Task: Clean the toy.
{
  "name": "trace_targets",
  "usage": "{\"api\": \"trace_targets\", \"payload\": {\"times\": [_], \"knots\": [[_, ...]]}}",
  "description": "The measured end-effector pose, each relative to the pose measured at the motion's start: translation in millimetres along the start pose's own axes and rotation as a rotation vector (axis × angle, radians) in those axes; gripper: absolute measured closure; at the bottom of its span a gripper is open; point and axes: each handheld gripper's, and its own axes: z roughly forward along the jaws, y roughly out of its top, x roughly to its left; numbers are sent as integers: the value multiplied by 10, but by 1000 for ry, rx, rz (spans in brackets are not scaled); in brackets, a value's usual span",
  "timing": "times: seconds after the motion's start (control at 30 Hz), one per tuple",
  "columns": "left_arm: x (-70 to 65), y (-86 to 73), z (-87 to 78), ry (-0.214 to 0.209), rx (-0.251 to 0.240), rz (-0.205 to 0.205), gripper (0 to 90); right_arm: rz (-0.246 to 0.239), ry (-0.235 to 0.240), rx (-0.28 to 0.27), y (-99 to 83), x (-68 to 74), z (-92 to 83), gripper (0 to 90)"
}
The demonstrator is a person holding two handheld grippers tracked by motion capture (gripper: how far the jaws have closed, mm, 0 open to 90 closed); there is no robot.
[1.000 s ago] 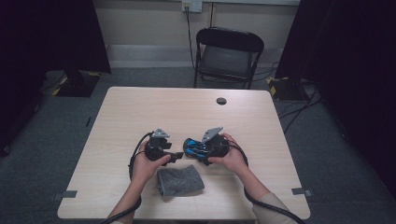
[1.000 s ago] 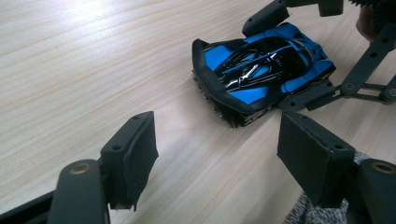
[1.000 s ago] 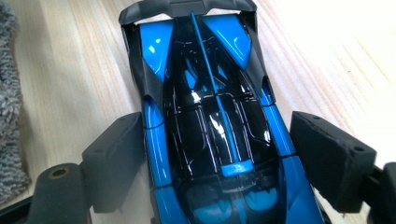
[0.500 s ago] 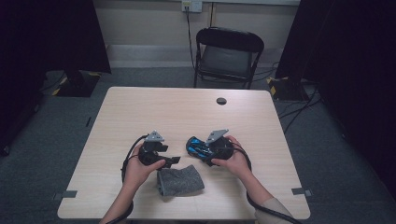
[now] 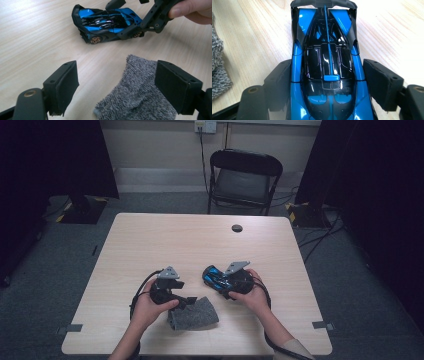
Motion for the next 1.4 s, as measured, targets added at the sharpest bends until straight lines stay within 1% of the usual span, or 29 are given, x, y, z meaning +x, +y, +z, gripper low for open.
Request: {"api": "trace_targets", "payload": {"times": [0.1, 0.17, 0.2, 0.23, 0.3, 0.33, 0.37, 0.4, 0.43, 0.5, 0.53, 0.57, 0.6, 0.63, 0.67, 0.77, 0.8, 0.87, 0.93, 0.97, 1.07, 1.17, 1.2, 1.23, 1.27, 1.3, 1.33, 1.37, 1.4], "knots": [[-11, -45, 22, -2, 1, -6, 159, 4, 0, 4, -14, -3, -18, 262], [-29, -72, 32, -2, 9, -23, 160, 3, 1, 6, -23, -3, -30, 262], [-37, -88, 36, -16, 9, -28, 160, 4, 4, 7, -30, -7, -36, 261], [-48, -106, 46, -29, 22, -24, 160, 7, 4, 8, -36, -10, -42, 261], [-77, -141, 91, -6, 60, 11, 160, 6, 3, 6, -46, -8, -49, 261], [-82, -156, 112, -7, 77, 10, 162, 4, 1, 6, -51, -6, -54, 261], [-78, -170, 125, -16, 80, 7, 168, 8, 0, 4, -57, -3, -57, 261], [-78, -183, 136, -21, 73, -1, 188, 8, 0, 2, -63, -2, -60, 261], [-75, -192, 147, -25, 76, 0, 225, 7, -2, 0, -71, -1, -65, 261], [-71, -211, 166, -40, 86, 0, 258, 6, -3, -4, -85, -4, -74, 260], [-68, -226, 176, -47, 90, 2, 296, 9, 0, -3, -92, -6, -80, 260], [-65, -242, 187, -47, 95, 3, 357, 8, 2, -5, -98, -8, -83, 260], [-60, -259, 200, -43, 98, -5, 412, 10, 2, -4, -103, -8, -88, 261], [-50, -275, 208, -43, 97, -2, 447, 8, 2, -6, -108, -10, -92, 260], [-42, -288, 211, -55, 96, 5, 512, 5, 3, -6, -113, -10, -96, 261], [-19, -289, 208, -44, 93, 31, 668, 11, 3, -19, -136, -11, -103, 260], [-15, -283, 208, -46, 92, 30, 711, 12, 4, -22, -144, -11, -106, 260], [-2, -267, 217, -33, 87, 37, 757, 10, 2, -25, -150, -10, -109, 260], [10, -252, 230, -21, 76, 37, 777, 9, 1, -25, -155, -9, -112, 260], [11, -248, 238, -21, 72, 30, 777, 9, 2, -27, -159, -11, -114, 260], [4, -240, 238, -29, 62, 32, 767, 9, 3, -27, -168, -12, -121, 260], [10, -231, 220, -38, 54, 24, 743, 4, 3, -25, -174, -10, -129, 260], [13, -224, 211, -49, 47, 16, 716, 5, 1, -26, -178, -10, -132, 261], [5, -208, 202, -33, 40, 7, 647, 6, 0, -25, -181, -9, -135, 260], [-2, -188, 186, -25, 32, -12, 505, 6, -1, -24, -184, -9, -139, 260], [-13, -171, 168, -34, 23, -23, 415, 6, -1, -23, -186, -8, -143, 260], [-34, -151, 145, -45, 24, -16, 371, 5, -1, -22, -188, -7, -145, 260], [-64, -135, 123, -38, 19, 6, 331, 3, -3, -23, -189, -5, -145, 260], [-95, -122, 106, -39, 19, 15, 296, 3, -3, -22, -189, -5, -146, 260]]}}
